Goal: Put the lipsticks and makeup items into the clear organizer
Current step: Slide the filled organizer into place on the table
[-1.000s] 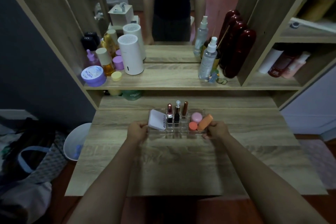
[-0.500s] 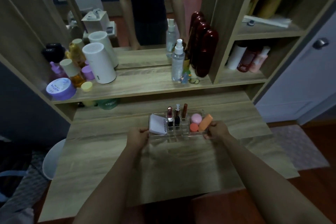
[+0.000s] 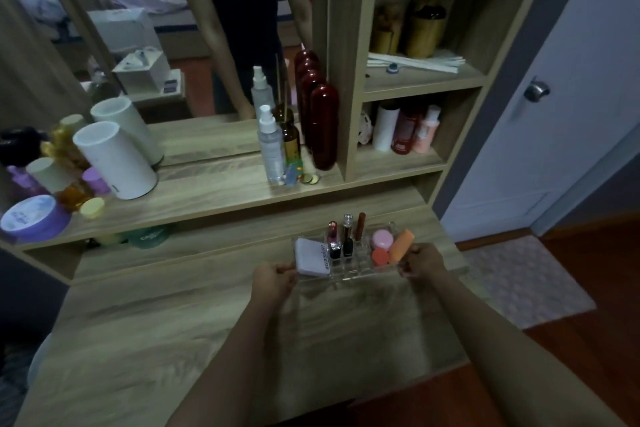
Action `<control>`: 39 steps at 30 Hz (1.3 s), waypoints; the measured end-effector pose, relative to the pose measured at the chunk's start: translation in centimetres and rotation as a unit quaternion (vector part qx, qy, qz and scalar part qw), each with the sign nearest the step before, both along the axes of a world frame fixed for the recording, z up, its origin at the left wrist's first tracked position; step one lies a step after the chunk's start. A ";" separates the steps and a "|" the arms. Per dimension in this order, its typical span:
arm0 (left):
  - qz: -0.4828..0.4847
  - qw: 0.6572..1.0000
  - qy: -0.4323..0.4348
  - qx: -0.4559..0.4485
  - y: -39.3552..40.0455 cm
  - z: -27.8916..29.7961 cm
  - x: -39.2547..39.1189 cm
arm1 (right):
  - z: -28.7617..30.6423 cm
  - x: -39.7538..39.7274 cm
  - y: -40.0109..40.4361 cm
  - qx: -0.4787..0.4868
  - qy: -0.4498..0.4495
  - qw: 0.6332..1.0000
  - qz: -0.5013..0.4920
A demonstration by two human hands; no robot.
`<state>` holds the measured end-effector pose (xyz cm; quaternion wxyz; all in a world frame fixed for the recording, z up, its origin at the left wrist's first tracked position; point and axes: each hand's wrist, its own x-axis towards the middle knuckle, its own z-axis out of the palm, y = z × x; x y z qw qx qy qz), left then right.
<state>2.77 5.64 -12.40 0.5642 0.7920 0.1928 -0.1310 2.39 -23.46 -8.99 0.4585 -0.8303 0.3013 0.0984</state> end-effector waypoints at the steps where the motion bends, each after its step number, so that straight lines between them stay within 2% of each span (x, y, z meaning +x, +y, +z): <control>1: -0.011 1.000 -0.006 0.007 -0.6 0.0 0.2 | 0.0 0.1 -0.6 -0.005 -0.001 1.000 0.000; 9: -0.039 0.999 -0.023 0.022 -4.3 0.2 0.8 | -0.3 0.8 -4.2 -0.014 -0.015 1.000 -0.012; 21: -0.044 0.997 -0.033 0.062 -6.7 1.1 0.3 | 0.3 1.6 -6.3 -0.067 0.009 0.997 0.046; 30: -0.030 0.998 -0.029 0.051 -6.9 1.0 0.1 | 0.4 1.2 -6.0 -0.052 0.000 0.998 0.042; 35: -0.006 1.000 -0.002 -0.008 -6.6 1.3 0.2 | 1.2 0.0 -6.1 -0.036 -0.002 0.998 0.059; 39: -0.019 0.999 -0.029 0.027 -6.4 2.3 0.3 | 1.5 -0.8 -6.5 -0.016 0.011 0.999 0.042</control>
